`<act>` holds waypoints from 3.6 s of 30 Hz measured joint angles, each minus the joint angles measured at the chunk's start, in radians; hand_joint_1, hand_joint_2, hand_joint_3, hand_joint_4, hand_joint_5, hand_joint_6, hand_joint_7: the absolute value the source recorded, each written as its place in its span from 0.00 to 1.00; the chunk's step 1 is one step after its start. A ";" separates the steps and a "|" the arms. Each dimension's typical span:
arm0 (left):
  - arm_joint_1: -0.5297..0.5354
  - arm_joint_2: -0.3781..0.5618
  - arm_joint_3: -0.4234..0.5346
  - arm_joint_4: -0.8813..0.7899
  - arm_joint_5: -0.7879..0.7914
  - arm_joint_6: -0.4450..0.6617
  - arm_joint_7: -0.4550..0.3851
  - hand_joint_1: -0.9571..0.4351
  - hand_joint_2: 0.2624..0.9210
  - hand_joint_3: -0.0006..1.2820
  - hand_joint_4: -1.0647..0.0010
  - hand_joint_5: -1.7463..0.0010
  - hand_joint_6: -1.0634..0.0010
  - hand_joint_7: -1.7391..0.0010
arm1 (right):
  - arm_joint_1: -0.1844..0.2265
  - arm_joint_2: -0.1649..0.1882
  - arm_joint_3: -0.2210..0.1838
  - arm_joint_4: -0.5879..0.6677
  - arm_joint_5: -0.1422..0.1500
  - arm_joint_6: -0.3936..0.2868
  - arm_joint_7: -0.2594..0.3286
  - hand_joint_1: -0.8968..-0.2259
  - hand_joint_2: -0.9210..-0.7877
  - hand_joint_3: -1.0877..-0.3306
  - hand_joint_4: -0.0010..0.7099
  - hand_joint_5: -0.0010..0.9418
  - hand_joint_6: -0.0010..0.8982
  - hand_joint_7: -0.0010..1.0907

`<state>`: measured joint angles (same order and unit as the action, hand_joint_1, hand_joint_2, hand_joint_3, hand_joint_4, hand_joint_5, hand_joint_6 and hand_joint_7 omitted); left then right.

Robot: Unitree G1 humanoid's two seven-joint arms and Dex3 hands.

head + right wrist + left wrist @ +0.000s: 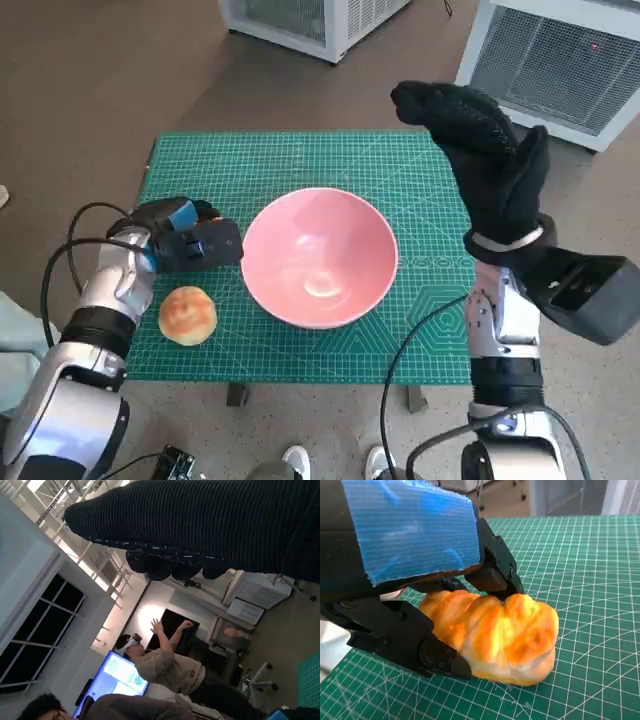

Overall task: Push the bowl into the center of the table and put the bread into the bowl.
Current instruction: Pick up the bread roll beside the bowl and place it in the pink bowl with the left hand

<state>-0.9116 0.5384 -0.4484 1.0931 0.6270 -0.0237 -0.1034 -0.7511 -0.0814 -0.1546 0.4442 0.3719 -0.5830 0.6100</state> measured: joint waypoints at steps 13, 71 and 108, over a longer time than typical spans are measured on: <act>0.008 0.011 0.015 -0.006 -0.007 -0.052 0.025 0.69 1.00 0.05 0.39 0.28 0.34 0.40 | 0.000 0.000 0.002 0.000 0.007 0.000 0.003 0.29 0.00 0.24 0.23 0.00 0.00 0.49; 0.305 -0.018 0.180 -1.112 -0.025 -0.040 -0.070 0.69 0.99 0.01 0.26 0.40 0.37 0.35 | 0.011 -0.002 0.004 -0.014 0.020 0.021 0.009 0.29 0.00 0.24 0.24 0.01 0.00 0.51; 0.306 -0.115 0.079 -1.026 0.027 0.130 -0.337 0.52 0.80 0.01 0.97 0.98 0.85 0.93 | 0.029 -0.008 0.000 -0.035 0.020 0.028 0.009 0.27 0.00 0.28 0.24 0.01 0.00 0.51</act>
<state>-0.6056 0.4238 -0.3697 0.0674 0.6545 0.1062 -0.4405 -0.7224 -0.0889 -0.1544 0.4089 0.3924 -0.5546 0.6188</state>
